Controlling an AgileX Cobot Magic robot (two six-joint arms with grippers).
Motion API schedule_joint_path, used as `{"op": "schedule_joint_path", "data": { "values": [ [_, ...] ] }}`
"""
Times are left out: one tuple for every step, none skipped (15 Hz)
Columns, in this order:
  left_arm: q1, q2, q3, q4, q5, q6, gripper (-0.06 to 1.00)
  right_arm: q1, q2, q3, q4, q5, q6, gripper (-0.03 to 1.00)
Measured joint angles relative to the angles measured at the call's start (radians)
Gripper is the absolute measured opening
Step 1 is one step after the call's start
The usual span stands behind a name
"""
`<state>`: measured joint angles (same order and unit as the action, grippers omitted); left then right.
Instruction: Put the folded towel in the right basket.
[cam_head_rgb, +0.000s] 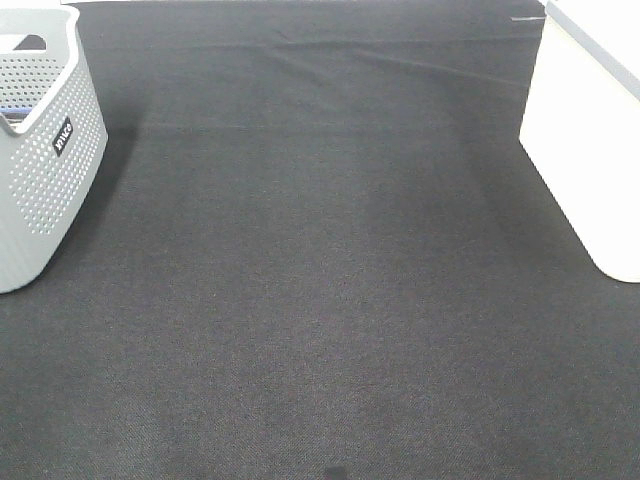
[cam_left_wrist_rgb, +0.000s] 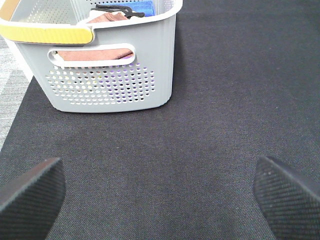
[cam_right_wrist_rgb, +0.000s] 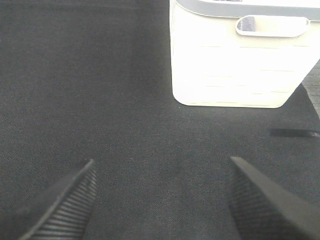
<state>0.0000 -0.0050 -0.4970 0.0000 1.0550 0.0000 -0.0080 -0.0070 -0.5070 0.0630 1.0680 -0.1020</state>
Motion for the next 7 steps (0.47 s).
{"op": "schedule_joint_path", "data": {
  "values": [
    [0.0, 0.0, 0.0, 0.0, 0.0, 0.0, 0.97, 0.0, 0.0, 0.0, 0.0, 0.0, 0.0, 0.69],
    [0.0, 0.0, 0.0, 0.0, 0.0, 0.0, 0.97, 0.0, 0.0, 0.0, 0.0, 0.0, 0.0, 0.69],
    [0.0, 0.0, 0.0, 0.0, 0.0, 0.0, 0.97, 0.0, 0.0, 0.0, 0.0, 0.0, 0.0, 0.69],
    [0.0, 0.0, 0.0, 0.0, 0.0, 0.0, 0.97, 0.0, 0.0, 0.0, 0.0, 0.0, 0.0, 0.69],
    [0.0, 0.0, 0.0, 0.0, 0.0, 0.0, 0.97, 0.0, 0.0, 0.0, 0.0, 0.0, 0.0, 0.69],
    [0.0, 0.0, 0.0, 0.0, 0.0, 0.0, 0.97, 0.0, 0.0, 0.0, 0.0, 0.0, 0.0, 0.69],
    [0.0, 0.0, 0.0, 0.0, 0.0, 0.0, 0.97, 0.0, 0.0, 0.0, 0.0, 0.0, 0.0, 0.69]
  ]
}}
